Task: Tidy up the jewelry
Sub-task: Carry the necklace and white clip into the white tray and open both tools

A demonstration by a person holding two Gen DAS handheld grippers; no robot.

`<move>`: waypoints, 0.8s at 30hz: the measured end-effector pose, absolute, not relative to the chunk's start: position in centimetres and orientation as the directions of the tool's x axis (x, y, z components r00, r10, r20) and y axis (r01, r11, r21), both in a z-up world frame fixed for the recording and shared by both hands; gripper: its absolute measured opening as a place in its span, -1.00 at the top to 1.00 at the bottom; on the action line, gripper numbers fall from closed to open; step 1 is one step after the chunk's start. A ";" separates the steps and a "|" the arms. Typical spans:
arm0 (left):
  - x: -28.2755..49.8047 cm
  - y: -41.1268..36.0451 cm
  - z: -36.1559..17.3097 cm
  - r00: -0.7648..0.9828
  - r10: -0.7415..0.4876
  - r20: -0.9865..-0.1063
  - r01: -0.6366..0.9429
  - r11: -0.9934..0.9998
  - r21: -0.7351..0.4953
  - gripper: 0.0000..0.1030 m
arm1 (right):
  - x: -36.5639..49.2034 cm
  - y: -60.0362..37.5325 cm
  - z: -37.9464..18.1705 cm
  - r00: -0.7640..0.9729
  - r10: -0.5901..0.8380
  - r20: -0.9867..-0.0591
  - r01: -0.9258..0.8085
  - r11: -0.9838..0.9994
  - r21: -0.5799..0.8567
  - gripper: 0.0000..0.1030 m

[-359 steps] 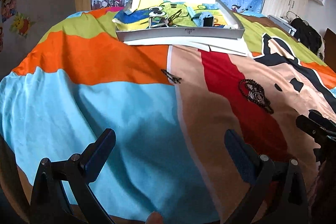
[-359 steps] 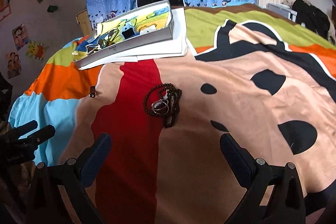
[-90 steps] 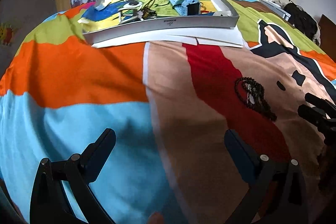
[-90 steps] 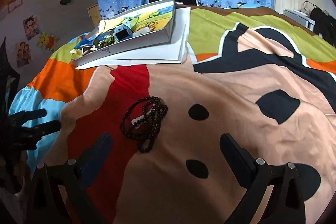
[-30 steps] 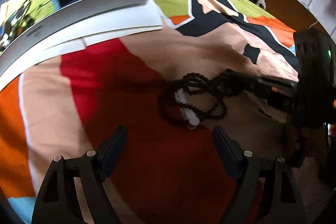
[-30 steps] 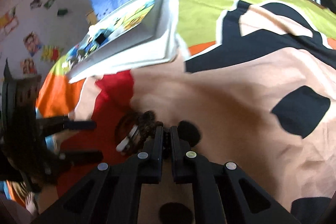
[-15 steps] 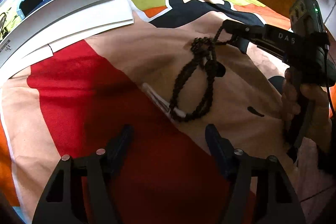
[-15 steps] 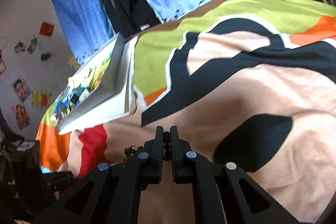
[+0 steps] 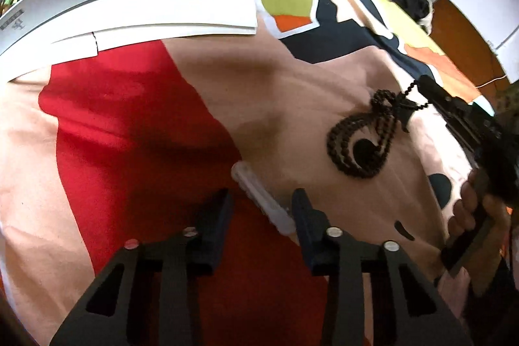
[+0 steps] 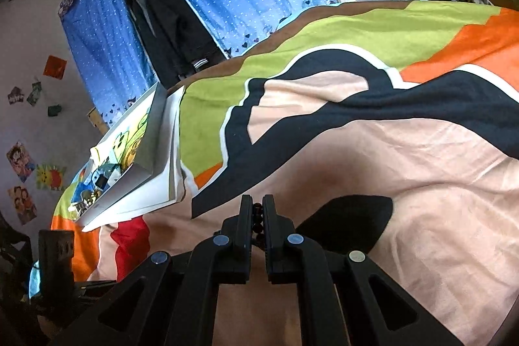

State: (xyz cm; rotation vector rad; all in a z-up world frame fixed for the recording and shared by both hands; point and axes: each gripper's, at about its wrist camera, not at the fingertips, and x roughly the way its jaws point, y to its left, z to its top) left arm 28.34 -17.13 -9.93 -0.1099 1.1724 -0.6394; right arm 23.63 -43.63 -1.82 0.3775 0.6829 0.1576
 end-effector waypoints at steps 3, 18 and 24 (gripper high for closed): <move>28.2 -18.2 -9.9 0.247 -0.461 -0.852 0.421 0.843 -0.334 0.59 | 23.6 -43.1 -1.8 0.760 0.282 -0.586 -0.047 0.923 0.383 0.88; 25.9 -15.4 -4.5 0.359 -0.416 -0.836 0.440 0.865 -0.242 0.81 | 22.1 -37.1 3.4 0.757 0.417 -0.502 -0.274 0.901 0.336 0.88; 26.5 -11.5 1.9 0.514 -0.359 -0.779 0.386 0.908 -0.163 0.81 | 24.2 -32.5 8.4 0.746 0.485 -0.457 -0.377 0.872 0.311 0.88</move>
